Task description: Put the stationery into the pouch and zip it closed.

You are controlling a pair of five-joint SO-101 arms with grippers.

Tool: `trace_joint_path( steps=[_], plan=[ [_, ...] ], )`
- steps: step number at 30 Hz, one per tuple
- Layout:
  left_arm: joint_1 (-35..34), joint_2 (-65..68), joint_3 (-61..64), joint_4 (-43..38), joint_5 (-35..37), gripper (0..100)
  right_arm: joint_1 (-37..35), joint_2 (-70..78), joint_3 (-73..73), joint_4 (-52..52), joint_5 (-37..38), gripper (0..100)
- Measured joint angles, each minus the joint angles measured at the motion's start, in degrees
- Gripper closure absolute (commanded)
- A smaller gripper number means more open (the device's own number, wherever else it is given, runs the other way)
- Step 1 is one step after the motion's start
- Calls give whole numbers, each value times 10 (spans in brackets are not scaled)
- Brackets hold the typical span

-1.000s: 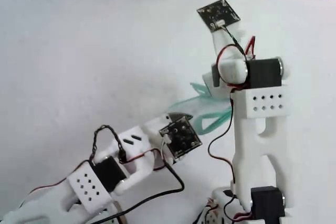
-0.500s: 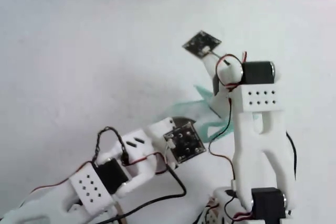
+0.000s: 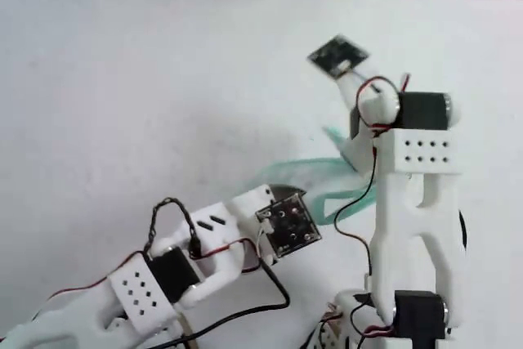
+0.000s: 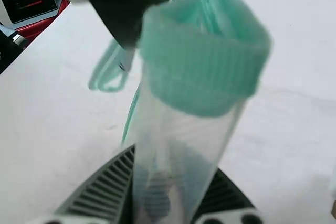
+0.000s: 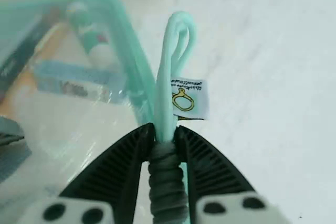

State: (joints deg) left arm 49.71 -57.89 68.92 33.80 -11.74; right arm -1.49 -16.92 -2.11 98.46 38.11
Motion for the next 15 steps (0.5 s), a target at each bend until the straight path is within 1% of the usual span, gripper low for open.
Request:
trace_joint_path(
  steps=[5,8,13,15],
  plan=[
    [0,0,0,0,0,976,0,0,-93,0,-91,979],
    [-12,0,0,-7,0,976,1,0,-139,0,-143,979],
    [-63,0,0,-45,2,976,-5,-49,-182,0,-200,979],
    [-72,0,0,-51,2,976,-25,-91,-184,0,-209,979]
  ],
)
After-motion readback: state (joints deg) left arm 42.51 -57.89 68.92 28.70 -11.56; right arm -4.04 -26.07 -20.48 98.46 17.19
